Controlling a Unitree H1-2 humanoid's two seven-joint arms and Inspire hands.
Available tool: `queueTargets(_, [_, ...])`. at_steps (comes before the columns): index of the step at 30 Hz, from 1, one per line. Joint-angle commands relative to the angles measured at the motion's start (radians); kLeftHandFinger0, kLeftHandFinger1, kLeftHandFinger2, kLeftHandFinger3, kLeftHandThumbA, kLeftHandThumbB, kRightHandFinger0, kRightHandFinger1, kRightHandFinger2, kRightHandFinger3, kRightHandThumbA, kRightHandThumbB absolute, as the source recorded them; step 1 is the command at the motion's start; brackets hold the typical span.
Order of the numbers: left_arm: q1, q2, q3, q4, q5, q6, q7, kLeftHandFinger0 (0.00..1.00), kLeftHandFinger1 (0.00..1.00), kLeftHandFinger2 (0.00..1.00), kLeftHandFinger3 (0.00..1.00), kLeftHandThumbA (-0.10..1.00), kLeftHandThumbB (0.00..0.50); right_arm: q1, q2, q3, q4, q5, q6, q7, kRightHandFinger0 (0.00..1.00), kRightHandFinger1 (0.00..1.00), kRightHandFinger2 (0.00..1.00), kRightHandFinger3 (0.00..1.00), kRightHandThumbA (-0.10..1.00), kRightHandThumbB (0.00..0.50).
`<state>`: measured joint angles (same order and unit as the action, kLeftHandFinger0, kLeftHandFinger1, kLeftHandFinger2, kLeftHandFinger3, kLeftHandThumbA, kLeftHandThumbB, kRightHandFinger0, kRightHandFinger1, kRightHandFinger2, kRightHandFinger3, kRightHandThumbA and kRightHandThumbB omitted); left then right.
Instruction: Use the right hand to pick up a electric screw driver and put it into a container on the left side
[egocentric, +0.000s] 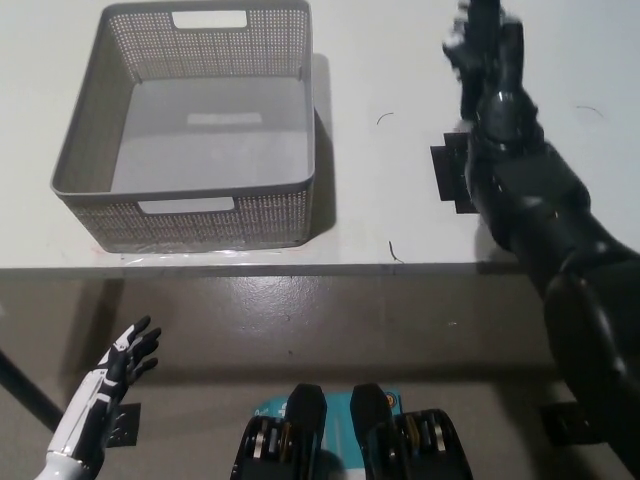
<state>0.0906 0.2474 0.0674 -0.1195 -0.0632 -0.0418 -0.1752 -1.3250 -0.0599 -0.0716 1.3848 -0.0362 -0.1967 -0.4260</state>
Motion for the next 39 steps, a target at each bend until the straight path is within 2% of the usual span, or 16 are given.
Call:
queueTargets(1, [0.011,0.021,0.003,-0.009,0.010,-0.034,-0.004,1.00,1.00,1.00,1.00,1.00,0.338,-0.130,0.031,0.043,-0.088,-0.043,-0.102,-0.033,0.08,0.21,0.61,0.66,-0.10,0.147])
queueTargets(2, [0.012,0.021,0.002,-0.011,0.012,-0.032,-0.004,1.00,1.00,1.00,1.00,1.00,0.332,-0.138,0.038,0.041,-0.096,-0.032,-0.106,-0.018,0.01,0.22,0.63,0.67,-0.10,0.149])
queueTargets(3, [0.012,0.022,0.002,-0.007,0.010,-0.038,-0.006,1.00,1.00,1.00,1.00,1.00,0.325,-0.149,0.047,0.048,-0.100,-0.038,-0.102,-0.028,0.00,0.23,0.65,0.67,-0.10,0.164])
queueTargets(4, [0.013,0.023,0.001,-0.002,0.009,-0.045,-0.008,1.00,1.00,1.00,1.00,1.00,0.314,-0.163,0.062,0.052,-0.109,-0.040,-0.082,-0.031,0.00,0.24,0.65,0.63,-0.10,0.172])
queueTargets(7, [0.013,0.024,-0.003,0.008,0.016,-0.050,-0.009,1.00,1.00,1.00,1.00,1.00,0.329,-0.184,0.102,0.059,-0.130,-0.033,-0.079,-0.023,0.00,0.22,0.68,0.67,-0.10,0.135])
queueTargets(10, [0.019,0.022,-0.009,0.009,0.024,-0.052,-0.008,1.00,1.00,1.00,1.00,1.00,0.348,-0.198,0.144,0.060,-0.131,-0.027,-0.079,-0.027,0.00,0.19,0.68,0.66,-0.10,0.149])
queueTargets(13, [0.023,0.019,-0.013,0.002,0.038,-0.044,-0.002,1.00,1.00,1.00,1.00,1.00,0.363,-0.219,0.191,0.062,-0.128,-0.022,-0.056,-0.017,0.00,0.22,0.70,0.73,-0.10,0.140])
queueTargets(17, [0.028,0.018,-0.021,-0.012,0.047,-0.036,-0.004,1.00,1.00,1.00,1.00,1.00,0.365,-0.239,0.247,0.057,-0.112,-0.012,-0.066,-0.010,0.00,0.21,0.69,0.76,-0.10,0.143])
queueTargets(20, [0.026,0.022,-0.026,-0.013,0.048,-0.038,-0.010,1.00,1.00,1.00,1.00,1.00,0.362,-0.257,0.296,0.056,-0.095,-0.009,-0.059,-0.018,0.00,0.22,0.66,0.72,-0.10,0.149])
queueTargets(23, [0.020,0.030,-0.032,-0.018,0.056,-0.030,-0.013,1.00,1.00,1.00,1.00,1.00,0.379,-0.269,0.342,0.067,-0.072,-0.020,-0.053,-0.022,0.00,0.19,0.63,0.68,-0.10,0.150])
queueTargets(27, [0.008,0.033,-0.043,-0.030,0.073,-0.018,-0.011,1.00,1.00,1.00,1.00,1.00,0.380,-0.261,0.369,0.084,-0.043,-0.033,-0.054,-0.011,0.00,0.15,0.59,0.65,-0.10,0.138])
queueTargets(28, [0.007,0.034,-0.045,-0.032,0.074,-0.018,-0.012,1.00,1.00,1.00,1.00,1.00,0.364,-0.259,0.369,0.086,-0.040,-0.033,-0.052,-0.010,0.00,0.15,0.59,0.65,-0.10,0.131])
queueTargets(31, [0.000,0.046,-0.051,-0.045,0.093,-0.015,-0.011,1.00,1.00,1.00,1.00,1.00,0.352,-0.229,0.379,0.101,-0.011,-0.040,-0.066,-0.013,0.00,0.15,0.58,0.62,-0.10,0.147])
queueTargets(34, [-0.011,0.051,-0.054,-0.046,0.097,-0.014,-0.016,1.00,1.00,1.00,1.00,1.00,0.360,-0.206,0.381,0.109,0.005,-0.037,-0.068,-0.007,0.00,0.10,0.57,0.59,-0.10,0.163])
queueTargets(36, [-0.014,0.051,-0.055,-0.048,0.092,-0.010,-0.020,1.00,1.00,1.00,1.00,1.00,0.360,-0.187,0.383,0.125,0.018,-0.048,-0.049,-0.017,0.00,0.11,0.59,0.62,-0.10,0.171])
queueTargets(39, [-0.020,0.050,-0.062,-0.054,0.095,0.003,-0.023,1.00,1.00,1.00,1.00,1.00,0.365,-0.158,0.380,0.154,0.028,-0.068,-0.046,-0.035,0.00,0.12,0.63,0.64,-0.10,0.151])
